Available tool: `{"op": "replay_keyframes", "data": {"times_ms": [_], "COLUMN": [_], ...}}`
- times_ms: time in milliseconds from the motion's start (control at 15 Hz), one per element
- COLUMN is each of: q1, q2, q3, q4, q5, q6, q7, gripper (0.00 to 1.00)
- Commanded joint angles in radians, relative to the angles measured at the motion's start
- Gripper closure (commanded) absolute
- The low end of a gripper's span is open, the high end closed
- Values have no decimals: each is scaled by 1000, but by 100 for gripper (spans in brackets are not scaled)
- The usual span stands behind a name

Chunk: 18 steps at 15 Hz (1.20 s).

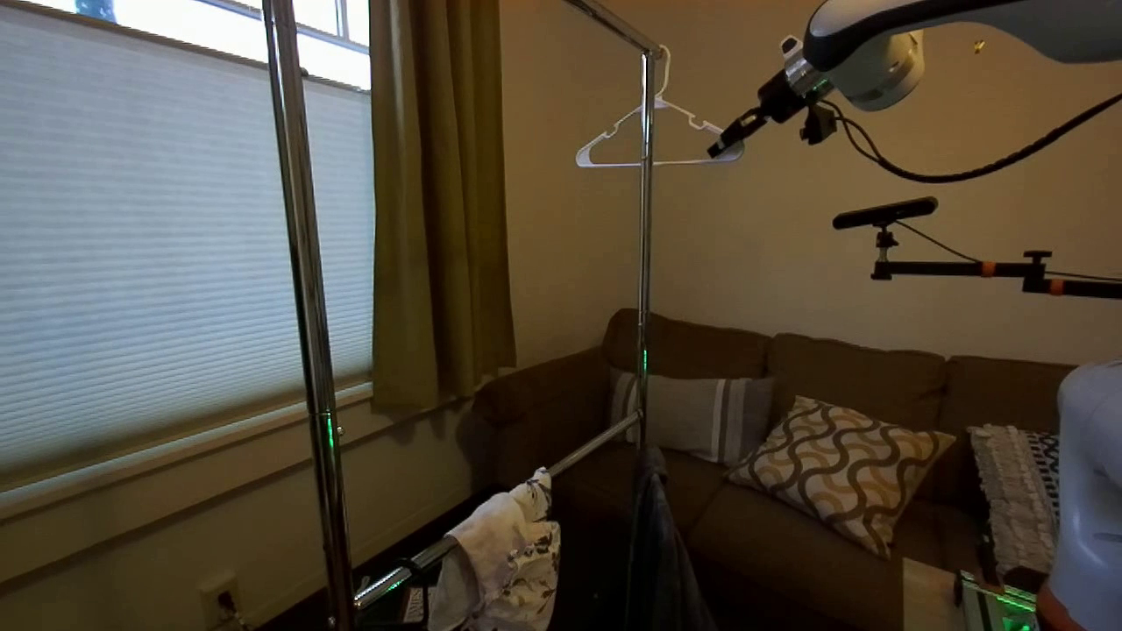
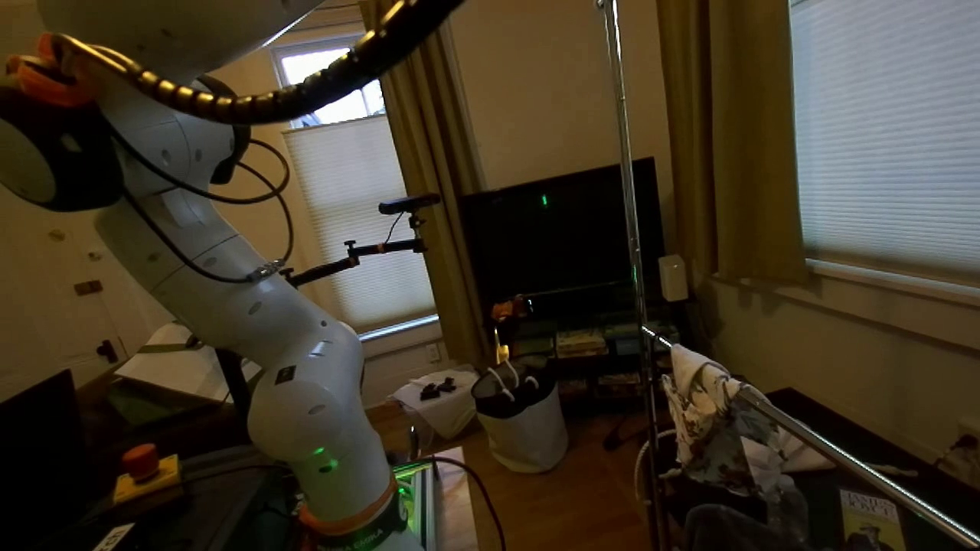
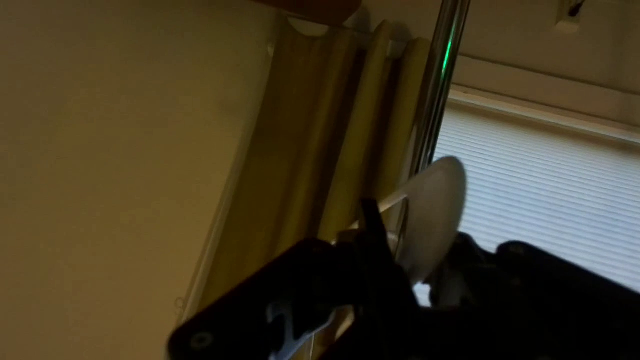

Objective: Move the white hanger to the left

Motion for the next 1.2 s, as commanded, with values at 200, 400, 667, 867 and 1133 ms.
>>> {"op": "replay_keyframes", "data": {"times_ms": [200,400,667,867,1133], "q1": [-57,-62,-55,-84,-134], "q2": [-2,-6,-14,8,13], "q3": [38,44,51,66,83], "q4": [-8,-7,3,14,4], "q5": [25,50,87,70,25], "q6": [8,56,172,240,244], "q7": [25,46,85,180,276], "gripper": [99,99,99,99,99]}}
